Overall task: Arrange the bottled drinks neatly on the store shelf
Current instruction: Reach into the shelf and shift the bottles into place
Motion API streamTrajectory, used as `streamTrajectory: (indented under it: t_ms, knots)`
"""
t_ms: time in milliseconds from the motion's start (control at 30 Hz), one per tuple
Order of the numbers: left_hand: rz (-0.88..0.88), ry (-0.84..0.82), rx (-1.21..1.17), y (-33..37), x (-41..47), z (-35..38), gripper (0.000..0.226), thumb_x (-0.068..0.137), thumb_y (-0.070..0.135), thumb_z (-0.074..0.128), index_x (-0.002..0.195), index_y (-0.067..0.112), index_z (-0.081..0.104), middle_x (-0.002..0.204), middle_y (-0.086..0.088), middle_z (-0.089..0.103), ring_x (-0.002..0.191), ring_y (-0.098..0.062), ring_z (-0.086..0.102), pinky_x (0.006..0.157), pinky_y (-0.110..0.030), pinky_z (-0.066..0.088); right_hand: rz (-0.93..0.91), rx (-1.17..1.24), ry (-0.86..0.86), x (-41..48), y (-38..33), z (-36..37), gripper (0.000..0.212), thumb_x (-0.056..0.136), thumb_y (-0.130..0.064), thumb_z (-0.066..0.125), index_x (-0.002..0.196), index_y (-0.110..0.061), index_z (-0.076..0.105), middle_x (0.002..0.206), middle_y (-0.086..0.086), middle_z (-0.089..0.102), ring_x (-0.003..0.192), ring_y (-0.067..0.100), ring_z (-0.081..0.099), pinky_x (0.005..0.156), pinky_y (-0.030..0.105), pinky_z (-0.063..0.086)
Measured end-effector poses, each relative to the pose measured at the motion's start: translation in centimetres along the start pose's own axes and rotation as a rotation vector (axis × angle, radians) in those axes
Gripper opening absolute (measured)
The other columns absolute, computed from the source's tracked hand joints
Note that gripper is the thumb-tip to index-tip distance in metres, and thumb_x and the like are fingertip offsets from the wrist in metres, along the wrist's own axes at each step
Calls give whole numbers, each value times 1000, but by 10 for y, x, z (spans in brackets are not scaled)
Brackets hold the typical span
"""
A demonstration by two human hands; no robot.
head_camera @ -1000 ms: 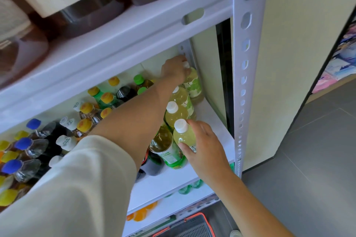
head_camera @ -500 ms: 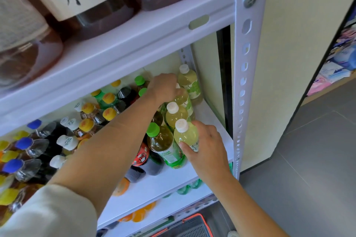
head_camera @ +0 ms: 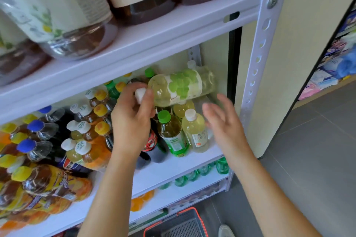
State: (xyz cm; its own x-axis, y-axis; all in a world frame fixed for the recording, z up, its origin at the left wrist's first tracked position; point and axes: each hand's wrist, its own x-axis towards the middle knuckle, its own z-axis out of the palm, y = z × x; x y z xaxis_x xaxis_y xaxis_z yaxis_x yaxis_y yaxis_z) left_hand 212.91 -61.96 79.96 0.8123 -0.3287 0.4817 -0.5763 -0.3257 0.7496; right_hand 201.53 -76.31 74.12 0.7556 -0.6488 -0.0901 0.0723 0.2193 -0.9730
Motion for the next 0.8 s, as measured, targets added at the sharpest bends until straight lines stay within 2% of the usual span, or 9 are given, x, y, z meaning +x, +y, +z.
streamTrajectory:
  t_ms: [100, 167, 233, 300, 400, 533, 600, 700, 800]
  knots:
    - [-4, -64, -225, 3, -27, -29, 10, 100, 29, 53, 106, 31, 60, 78, 7, 67, 67, -7, 62, 62, -16, 49, 181, 347, -153, 0, -30, -4, 74, 71, -65, 64, 134, -27, 51, 111, 9, 72, 87, 24, 74, 63, 33, 58]
    - [12, -128, -306, 1, -40, -42, 18, 100, 30, 52, 113, 20, 59, 92, -2, 67, 78, -22, 62, 69, -32, 54, 179, 340, -222, -6, -40, -3, 57, 76, -62, 68, 120, -25, 60, 95, 10, 74, 67, 23, 70, 52, 30, 55]
    - [-57, -159, -396, -4, -48, -49, 25, 99, 35, 52, 118, 20, 57, 102, -17, 65, 89, -44, 59, 79, -54, 51, 115, 345, -227, -13, -40, -1, 31, 81, -44, 69, 106, -27, 63, 86, 9, 72, 60, 21, 66, 49, 28, 53]
    - [-204, -119, -482, -4, -54, -52, 32, 95, 41, 56, 122, 24, 57, 100, -17, 68, 89, -42, 61, 81, -54, 52, 46, 363, -257, -23, -38, 0, 28, 79, -30, 68, 106, -28, 60, 92, 10, 72, 68, 25, 68, 53, 32, 55]
    - [-471, -60, -617, 3, -58, -52, 48, 84, 54, 64, 121, 24, 58, 96, -7, 74, 83, -24, 71, 73, -30, 56, -55, 346, -304, -37, -36, -3, 39, 69, -22, 72, 104, -32, 58, 105, 9, 71, 84, 31, 71, 63, 40, 57]
    - [-719, -163, -891, 22, -62, -41, 66, 73, 57, 71, 124, 17, 59, 108, -14, 74, 93, -30, 73, 73, -33, 60, -133, 286, -419, -56, -36, 0, 52, 63, -12, 79, 100, -36, 51, 112, 9, 66, 98, 32, 67, 78, 45, 57]
    - [-749, -179, -960, 31, -63, -32, 68, 75, 49, 68, 129, 10, 58, 115, -15, 72, 102, -29, 71, 80, -37, 60, -195, 114, -446, -63, -38, 1, 58, 61, -11, 80, 101, -37, 47, 116, 3, 64, 97, 27, 67, 74, 36, 56]
    - [-776, -119, -1019, 37, -63, -27, 68, 71, 40, 71, 126, 2, 59, 111, -17, 73, 96, -26, 72, 79, -38, 61, -244, -144, -493, -69, -42, -2, 57, 64, -17, 81, 103, -37, 45, 124, -12, 59, 102, 26, 68, 79, 29, 57]
    - [-740, -99, -1042, 33, -65, -27, 57, 72, 32, 75, 120, 5, 61, 105, -15, 74, 92, -24, 73, 74, -36, 61, -38, 107, -545, -71, -46, -6, 46, 70, -36, 85, 103, -29, 54, 126, 0, 62, 108, 26, 67, 79, 36, 57]
